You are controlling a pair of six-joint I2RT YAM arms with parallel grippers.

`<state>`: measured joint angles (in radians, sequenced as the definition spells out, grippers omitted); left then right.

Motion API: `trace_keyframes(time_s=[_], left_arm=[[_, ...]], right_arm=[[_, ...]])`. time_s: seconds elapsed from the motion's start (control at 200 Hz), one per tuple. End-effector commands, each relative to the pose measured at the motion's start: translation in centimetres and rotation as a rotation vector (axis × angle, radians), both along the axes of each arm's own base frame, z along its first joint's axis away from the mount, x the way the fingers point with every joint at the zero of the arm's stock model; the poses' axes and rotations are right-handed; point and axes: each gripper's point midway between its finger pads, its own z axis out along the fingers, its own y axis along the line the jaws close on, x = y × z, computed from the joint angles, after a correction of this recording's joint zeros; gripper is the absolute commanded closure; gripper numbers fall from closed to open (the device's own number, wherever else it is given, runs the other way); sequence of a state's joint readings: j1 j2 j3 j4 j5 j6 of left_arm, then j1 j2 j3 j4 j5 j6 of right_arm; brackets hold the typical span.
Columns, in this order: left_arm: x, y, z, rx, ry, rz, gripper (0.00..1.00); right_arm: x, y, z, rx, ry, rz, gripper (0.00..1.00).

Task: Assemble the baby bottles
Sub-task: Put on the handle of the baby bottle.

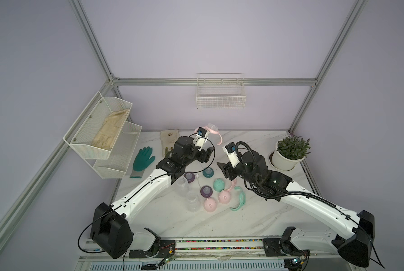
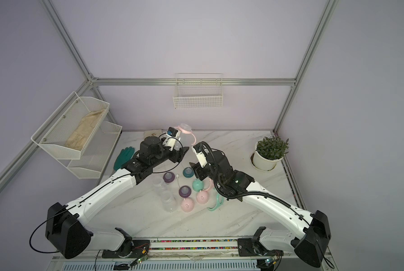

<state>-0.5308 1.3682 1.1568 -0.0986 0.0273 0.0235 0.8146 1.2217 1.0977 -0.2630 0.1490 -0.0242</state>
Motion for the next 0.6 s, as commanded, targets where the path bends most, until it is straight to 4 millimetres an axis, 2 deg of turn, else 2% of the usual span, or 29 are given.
trace_keyframes(time_s=[0.0, 0.12, 0.195, 0.36, 0.495, 0.595], left_arm=[[0.1, 2.1, 2.7, -0.027, -0.122, 0.059, 1.0], [-0.8, 3.6, 3.4, -0.046, -0.186, 0.077, 1.0], [-1.6, 4.5, 3.9, -0.065, -0.22, 0.081, 1.0], [-4.7, 5.6, 5.2, -0.13, -0.29, 0.032, 1.0], [-8.1, 4.9, 5.9, -0.193, -0.318, -0.12, 1.0], [-10.3, 4.0, 6.2, -0.225, -0.346, -0.228, 1.0]], right_arm=[[-1.2, 0.6, 0.7, 0.023, 0.025, 0.065, 0.26], [-0.2, 0.7, -2.1, -0.037, 0.071, 0.034, 0.25], [1.0, 0.8, -4.6, -0.071, 0.126, 0.006, 0.25], [3.2, 1.8, -9.5, -0.084, 0.248, 0.023, 0.25], [5.2, 3.2, -13.3, -0.118, 0.317, 0.029, 0.22], [6.7, 3.6, -15.1, -0.118, 0.359, 0.019, 0.2]])
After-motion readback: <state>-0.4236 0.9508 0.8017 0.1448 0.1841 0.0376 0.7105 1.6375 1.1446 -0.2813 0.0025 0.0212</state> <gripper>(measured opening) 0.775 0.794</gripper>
